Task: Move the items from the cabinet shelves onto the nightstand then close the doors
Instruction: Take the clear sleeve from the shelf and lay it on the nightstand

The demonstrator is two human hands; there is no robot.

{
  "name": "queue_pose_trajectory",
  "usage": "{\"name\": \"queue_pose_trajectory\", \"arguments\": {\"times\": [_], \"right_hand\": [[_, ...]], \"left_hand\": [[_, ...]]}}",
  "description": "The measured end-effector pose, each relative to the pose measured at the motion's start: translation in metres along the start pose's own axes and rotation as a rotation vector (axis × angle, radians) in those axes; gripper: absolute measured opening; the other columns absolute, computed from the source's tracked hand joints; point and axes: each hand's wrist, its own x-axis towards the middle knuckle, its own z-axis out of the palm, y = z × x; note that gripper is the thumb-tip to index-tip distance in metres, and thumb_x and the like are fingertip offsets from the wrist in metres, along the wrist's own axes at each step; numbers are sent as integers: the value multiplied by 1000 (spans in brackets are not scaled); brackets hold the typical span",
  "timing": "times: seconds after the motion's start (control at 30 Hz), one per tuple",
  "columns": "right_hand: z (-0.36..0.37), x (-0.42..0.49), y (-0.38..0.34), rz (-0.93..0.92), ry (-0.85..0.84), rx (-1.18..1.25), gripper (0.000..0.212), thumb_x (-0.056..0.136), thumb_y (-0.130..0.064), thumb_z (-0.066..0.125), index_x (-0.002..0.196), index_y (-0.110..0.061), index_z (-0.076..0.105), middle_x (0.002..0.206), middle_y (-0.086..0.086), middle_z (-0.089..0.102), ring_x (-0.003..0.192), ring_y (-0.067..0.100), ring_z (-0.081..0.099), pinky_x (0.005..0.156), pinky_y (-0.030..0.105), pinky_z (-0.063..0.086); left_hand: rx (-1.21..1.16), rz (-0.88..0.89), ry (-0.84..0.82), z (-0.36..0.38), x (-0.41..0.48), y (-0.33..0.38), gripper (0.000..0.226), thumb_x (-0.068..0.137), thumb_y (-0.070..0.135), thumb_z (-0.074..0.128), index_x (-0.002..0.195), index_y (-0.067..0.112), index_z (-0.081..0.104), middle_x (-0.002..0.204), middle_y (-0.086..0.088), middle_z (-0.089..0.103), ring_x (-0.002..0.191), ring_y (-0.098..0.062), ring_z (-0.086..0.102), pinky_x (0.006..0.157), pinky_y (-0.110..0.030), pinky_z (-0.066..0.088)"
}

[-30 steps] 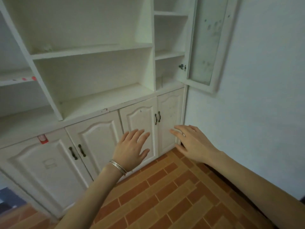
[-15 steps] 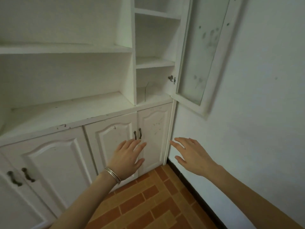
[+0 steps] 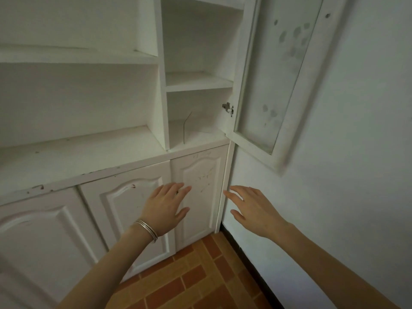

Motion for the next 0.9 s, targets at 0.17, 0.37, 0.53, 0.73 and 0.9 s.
{"name": "queue_pose_trajectory", "arguments": {"times": [0.17,0.37,0.53,0.73,0.9], "right_hand": [[33,61,49,0,-6,-26,53,76,-25,73,125,-13,55,120,11,61,105,25,61,85,42,50],[64,155,109,-31,-3,-12,51,79,-23,71,126,-11,54,123,11,60,107,26,60,87,42,49],[96,219,140,-53,6,55,48,85,-18,62,130,-9,49,129,13,54,116,27,53,94,43,43],[140,284,176,-75,-29,95,49,86,-16,59,133,-9,47,134,12,50,121,28,48,98,43,38],[165,344,217,-125,-25,77,48,85,-15,61,131,-10,48,133,13,50,119,28,50,95,43,40]], "left_hand": [[-25,-11,13,36,71,-33,55,81,48,37,120,15,59,114,-7,65,101,-27,63,82,-41,52],[-53,-36,-11,78,161,-83,56,82,48,37,123,15,56,117,-7,63,104,-27,61,84,-41,51],[-51,-83,-13,105,209,-122,57,82,48,37,124,14,55,118,-9,62,104,-28,61,84,-41,51],[-10,-82,-28,132,238,-150,54,83,46,38,124,14,52,118,-9,61,104,-27,61,80,-40,53],[24,-142,20,155,277,-168,57,75,35,70,124,12,52,122,-13,59,104,-30,61,77,-39,54]]}}
